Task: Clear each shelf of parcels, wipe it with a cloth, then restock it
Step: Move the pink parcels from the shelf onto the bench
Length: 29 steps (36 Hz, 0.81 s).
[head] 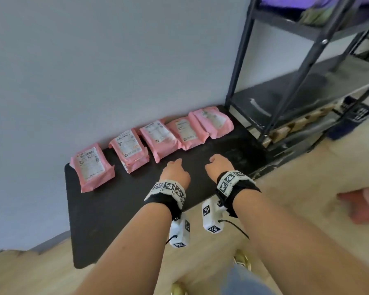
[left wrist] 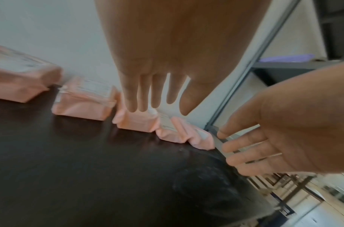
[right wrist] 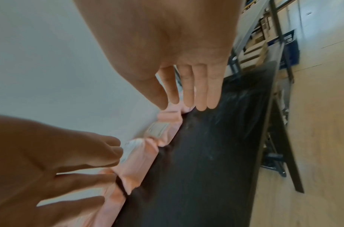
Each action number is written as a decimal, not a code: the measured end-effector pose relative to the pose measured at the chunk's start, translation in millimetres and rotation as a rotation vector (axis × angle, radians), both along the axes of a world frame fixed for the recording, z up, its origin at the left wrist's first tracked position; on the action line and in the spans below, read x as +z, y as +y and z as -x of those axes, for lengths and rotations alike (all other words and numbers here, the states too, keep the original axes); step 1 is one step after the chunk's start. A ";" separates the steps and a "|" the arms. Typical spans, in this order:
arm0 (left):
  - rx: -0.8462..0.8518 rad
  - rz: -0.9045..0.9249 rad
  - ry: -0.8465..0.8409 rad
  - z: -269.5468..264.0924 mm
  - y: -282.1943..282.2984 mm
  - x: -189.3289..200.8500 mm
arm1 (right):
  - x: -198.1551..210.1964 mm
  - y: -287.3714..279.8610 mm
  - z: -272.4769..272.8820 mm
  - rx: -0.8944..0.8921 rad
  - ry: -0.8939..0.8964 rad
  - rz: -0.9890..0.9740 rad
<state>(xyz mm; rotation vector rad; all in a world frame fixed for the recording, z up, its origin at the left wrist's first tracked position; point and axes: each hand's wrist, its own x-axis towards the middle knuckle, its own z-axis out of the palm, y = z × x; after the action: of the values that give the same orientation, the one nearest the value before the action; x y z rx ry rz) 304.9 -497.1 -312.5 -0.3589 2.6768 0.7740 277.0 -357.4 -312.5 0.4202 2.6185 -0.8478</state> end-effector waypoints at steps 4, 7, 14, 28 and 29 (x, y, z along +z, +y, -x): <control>-0.075 0.008 0.024 17.5 62.2 7.7 | 6.3 64.2 2.1 -0.061 0.039 0.007; -0.111 0.009 0.040 34.4 112.1 11.5 | 10.9 119.0 7.2 -0.102 0.060 0.018; -0.170 0.002 0.077 65.2 243.4 20.6 | 19.3 265.6 23.2 -0.208 0.061 -0.034; -0.313 0.031 0.162 129.6 426.1 53.0 | 52.4 451.8 68.8 -0.242 0.127 -0.069; -0.315 0.033 0.167 137.1 433.0 55.6 | 54.2 459.2 74.4 -0.245 0.140 -0.062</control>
<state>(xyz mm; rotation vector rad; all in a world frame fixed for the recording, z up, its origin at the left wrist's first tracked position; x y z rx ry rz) 167.8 -64.1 -256.9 0.1257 2.8044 0.6897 202.7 101.8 -258.3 0.7356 2.7657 -0.9021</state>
